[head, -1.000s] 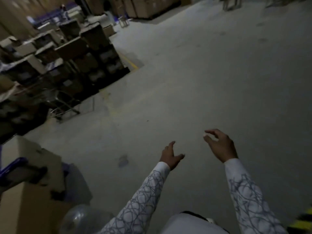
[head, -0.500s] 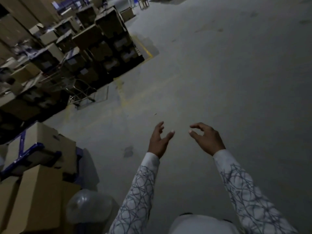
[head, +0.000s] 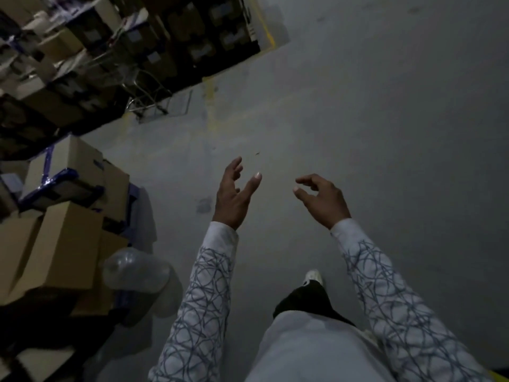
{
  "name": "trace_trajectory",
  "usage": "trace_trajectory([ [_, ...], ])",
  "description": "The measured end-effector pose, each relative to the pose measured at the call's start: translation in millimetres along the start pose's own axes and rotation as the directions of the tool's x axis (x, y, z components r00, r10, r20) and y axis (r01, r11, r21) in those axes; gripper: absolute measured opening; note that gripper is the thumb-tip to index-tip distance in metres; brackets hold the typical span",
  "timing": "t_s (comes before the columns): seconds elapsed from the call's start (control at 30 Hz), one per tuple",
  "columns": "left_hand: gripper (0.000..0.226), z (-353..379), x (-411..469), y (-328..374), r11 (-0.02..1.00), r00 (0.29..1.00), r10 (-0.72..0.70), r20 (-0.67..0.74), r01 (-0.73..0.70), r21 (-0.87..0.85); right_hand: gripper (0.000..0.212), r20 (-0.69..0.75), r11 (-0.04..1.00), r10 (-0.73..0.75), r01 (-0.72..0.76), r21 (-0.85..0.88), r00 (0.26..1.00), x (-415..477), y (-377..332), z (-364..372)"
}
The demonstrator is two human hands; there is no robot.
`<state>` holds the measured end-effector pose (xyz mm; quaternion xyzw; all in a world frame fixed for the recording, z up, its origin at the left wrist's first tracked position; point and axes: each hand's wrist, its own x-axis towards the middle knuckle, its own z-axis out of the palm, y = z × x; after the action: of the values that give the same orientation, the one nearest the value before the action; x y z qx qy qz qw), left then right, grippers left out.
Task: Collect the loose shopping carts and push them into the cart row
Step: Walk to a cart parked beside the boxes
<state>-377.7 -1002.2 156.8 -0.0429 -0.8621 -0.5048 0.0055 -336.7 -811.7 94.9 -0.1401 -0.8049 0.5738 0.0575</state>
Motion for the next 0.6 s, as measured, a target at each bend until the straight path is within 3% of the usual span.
trace_trajectory([
  [0.3, 0.06, 36, 42, -32, 0.983, 0.984, -0.171, -0.056, 0.166, -0.074, 0.026, 0.125, 0.998, 0.042, -0.035, -0.052, 0.991, 61, 22, -5],
  [0.6, 0.065, 92, 188, -55, 0.948, 0.968, -0.252, -0.018, 0.243, -0.203, 0.026, 0.085, 0.992, 0.061, -0.051, -0.112, 0.995, 218, 27, -22],
])
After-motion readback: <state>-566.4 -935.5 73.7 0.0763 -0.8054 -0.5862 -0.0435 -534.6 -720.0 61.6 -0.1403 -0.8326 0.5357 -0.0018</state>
